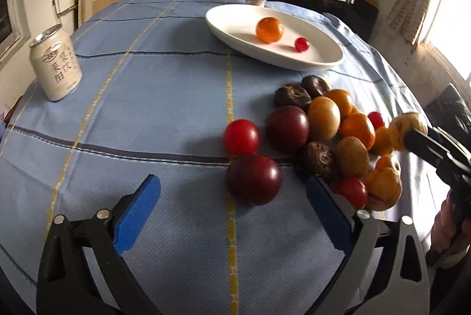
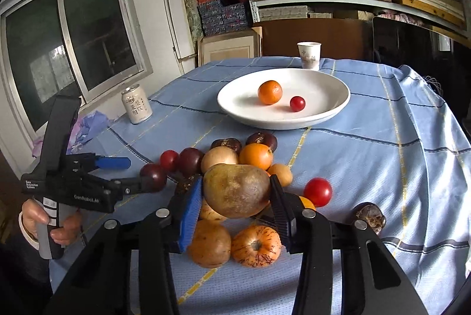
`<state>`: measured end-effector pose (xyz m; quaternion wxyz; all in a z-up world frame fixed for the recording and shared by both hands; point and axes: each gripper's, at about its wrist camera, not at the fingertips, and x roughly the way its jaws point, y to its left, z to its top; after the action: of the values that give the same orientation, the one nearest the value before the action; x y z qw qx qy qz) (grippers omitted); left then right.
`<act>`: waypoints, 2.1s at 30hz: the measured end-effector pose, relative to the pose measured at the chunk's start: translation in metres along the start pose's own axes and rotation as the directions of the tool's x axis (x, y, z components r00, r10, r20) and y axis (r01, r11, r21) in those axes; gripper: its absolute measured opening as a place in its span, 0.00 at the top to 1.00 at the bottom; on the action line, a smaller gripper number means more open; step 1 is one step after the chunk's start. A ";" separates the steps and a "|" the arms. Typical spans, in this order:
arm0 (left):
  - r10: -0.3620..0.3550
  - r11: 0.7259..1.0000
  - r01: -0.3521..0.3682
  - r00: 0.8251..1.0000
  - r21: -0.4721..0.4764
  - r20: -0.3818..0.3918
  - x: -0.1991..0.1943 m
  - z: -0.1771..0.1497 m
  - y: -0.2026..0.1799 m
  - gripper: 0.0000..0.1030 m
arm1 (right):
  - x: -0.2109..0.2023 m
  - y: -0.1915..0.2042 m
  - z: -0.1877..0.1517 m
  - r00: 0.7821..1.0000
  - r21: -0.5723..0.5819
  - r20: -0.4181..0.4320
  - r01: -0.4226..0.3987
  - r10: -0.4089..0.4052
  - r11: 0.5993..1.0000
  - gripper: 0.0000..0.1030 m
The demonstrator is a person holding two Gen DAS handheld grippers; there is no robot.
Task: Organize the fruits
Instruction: 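Grasp a brown potato-like fruit with the right tool while the left tool grasps a dark red plum, then carry both fruits onto the white plate and open both tools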
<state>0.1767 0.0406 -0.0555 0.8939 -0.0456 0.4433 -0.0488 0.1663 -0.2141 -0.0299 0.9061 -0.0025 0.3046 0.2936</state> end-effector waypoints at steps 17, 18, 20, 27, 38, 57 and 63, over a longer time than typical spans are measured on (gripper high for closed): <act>-0.070 0.997 0.071 0.997 0.018 -0.035 0.007 -0.001 -0.004 0.52 | -0.002 0.000 0.000 1.000 0.000 0.004 0.013 -0.013 1.000 0.56; -0.073 0.997 0.073 0.997 0.021 -0.036 0.007 -0.002 -0.005 0.52 | -0.002 0.001 0.000 1.000 -0.001 0.005 0.013 -0.013 1.000 0.56; -0.081 0.996 0.081 0.996 0.027 -0.031 0.006 -0.002 -0.006 0.52 | -0.002 0.001 -0.001 1.000 -0.002 0.004 0.014 -0.014 1.000 0.56; -0.091 0.996 0.092 0.995 0.011 -0.036 0.010 0.000 -0.004 0.55 | -0.003 0.001 0.000 1.000 -0.008 0.005 0.015 -0.015 1.000 0.56; -0.104 0.995 0.103 0.994 -0.010 -0.029 0.009 0.000 -0.001 0.62 | -0.004 -0.001 -0.001 1.000 0.004 0.005 0.021 -0.021 1.000 0.56; -0.140 0.989 0.135 0.983 0.056 0.116 0.001 0.108 -0.015 0.62 | 0.050 -0.023 0.077 0.994 0.094 0.035 0.104 -0.107 0.990 0.56; -0.072 0.994 0.068 0.997 0.081 0.043 0.054 0.166 -0.029 0.62 | 0.107 -0.046 0.099 0.980 0.178 -0.091 0.193 -0.179 0.965 0.56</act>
<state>0.3396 0.0118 0.0058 0.9027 -0.0267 0.4185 -0.0964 0.3138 -0.1768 -0.0170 0.9140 0.0427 0.3624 0.1773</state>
